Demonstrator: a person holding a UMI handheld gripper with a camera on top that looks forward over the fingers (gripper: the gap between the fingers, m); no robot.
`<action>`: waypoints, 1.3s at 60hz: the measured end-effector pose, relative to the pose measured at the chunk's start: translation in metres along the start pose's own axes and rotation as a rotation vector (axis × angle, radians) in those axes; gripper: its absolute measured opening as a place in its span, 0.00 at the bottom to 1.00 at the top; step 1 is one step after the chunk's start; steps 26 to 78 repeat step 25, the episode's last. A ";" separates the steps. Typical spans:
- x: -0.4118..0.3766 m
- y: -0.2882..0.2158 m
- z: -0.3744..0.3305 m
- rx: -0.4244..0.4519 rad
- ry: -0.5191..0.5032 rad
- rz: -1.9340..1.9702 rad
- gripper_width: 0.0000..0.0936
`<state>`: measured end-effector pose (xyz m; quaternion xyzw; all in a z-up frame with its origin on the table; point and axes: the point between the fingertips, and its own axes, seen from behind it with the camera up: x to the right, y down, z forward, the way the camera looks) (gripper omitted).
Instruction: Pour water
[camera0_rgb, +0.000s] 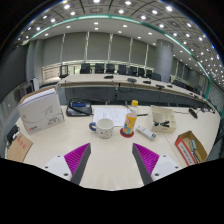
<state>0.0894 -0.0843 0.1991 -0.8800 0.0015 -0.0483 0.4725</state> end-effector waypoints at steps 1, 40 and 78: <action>-0.004 0.003 -0.010 -0.001 -0.003 -0.003 0.92; -0.043 0.042 -0.148 -0.022 -0.012 -0.007 0.92; -0.043 0.042 -0.148 -0.022 -0.012 -0.007 0.92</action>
